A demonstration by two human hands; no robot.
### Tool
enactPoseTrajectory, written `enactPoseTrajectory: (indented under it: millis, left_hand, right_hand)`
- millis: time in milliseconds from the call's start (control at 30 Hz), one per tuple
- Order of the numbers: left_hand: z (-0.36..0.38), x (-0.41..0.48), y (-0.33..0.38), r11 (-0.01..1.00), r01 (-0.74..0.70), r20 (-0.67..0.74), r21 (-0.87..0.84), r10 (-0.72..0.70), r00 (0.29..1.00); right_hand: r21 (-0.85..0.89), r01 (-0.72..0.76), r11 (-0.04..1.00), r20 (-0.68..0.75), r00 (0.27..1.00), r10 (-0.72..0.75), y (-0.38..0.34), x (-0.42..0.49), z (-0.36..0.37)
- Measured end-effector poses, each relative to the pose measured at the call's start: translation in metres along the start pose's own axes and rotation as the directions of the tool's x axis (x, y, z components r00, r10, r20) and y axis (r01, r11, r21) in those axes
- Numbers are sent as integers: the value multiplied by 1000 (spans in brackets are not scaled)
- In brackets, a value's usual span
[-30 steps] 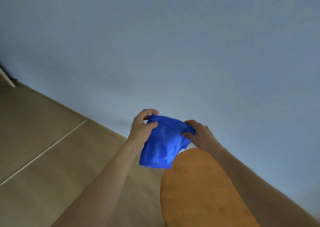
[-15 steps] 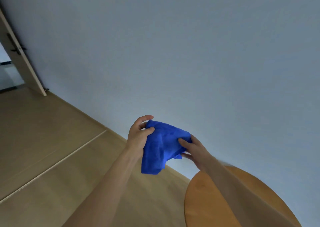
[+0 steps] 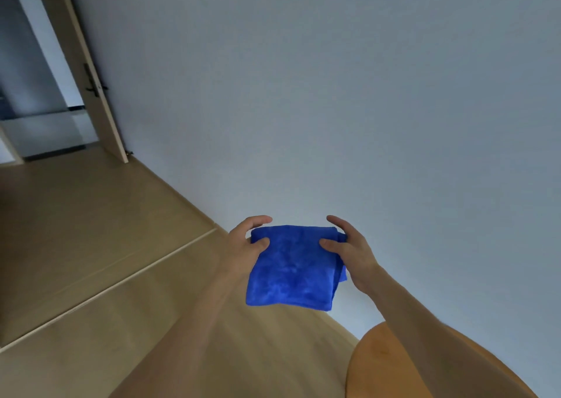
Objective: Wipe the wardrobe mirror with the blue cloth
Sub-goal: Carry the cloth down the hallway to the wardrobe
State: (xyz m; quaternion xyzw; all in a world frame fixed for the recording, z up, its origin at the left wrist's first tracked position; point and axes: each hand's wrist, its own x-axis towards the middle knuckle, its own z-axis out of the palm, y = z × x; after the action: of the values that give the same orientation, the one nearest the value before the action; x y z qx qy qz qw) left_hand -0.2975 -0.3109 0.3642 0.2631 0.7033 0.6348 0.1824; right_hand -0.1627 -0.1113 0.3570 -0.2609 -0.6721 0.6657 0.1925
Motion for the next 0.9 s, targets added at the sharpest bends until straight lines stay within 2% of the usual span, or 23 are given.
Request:
enactPoseTrajectory:
  millis: [133,267,400,500,767,833,900]
  left_hand:
    - [-9,10,-4,995,-40,-24,97,43,999]
    - [-22,29,-7,952,-33,-63,304,54,997]
    - [-35,54,-6,874,21,-100,486,32,994]
    - [-42,71,0,802,103,-198,589,20,980]
    - [-84,90,11,667,311,-451,677,43,891]
    - [-102,93,12,701,329,-465,633,3,885]
    - [-118,95,11,760,326,-468,562,-33,883]
  right_hand:
    - [-49,-49,998,30,998,51,-13,25,8]
    - [-151,-64,986,107,991,81,-25,66,16]
    - [-300,69,952,199,980,-9,-36,109,26]
    - [-454,196,869,269,960,-77,-40,140,43]
    - [-538,481,693,447,859,-250,-45,195,105]
    - [-524,507,685,490,837,-244,-49,208,121]
    - [-461,495,737,524,822,-224,-55,216,137]
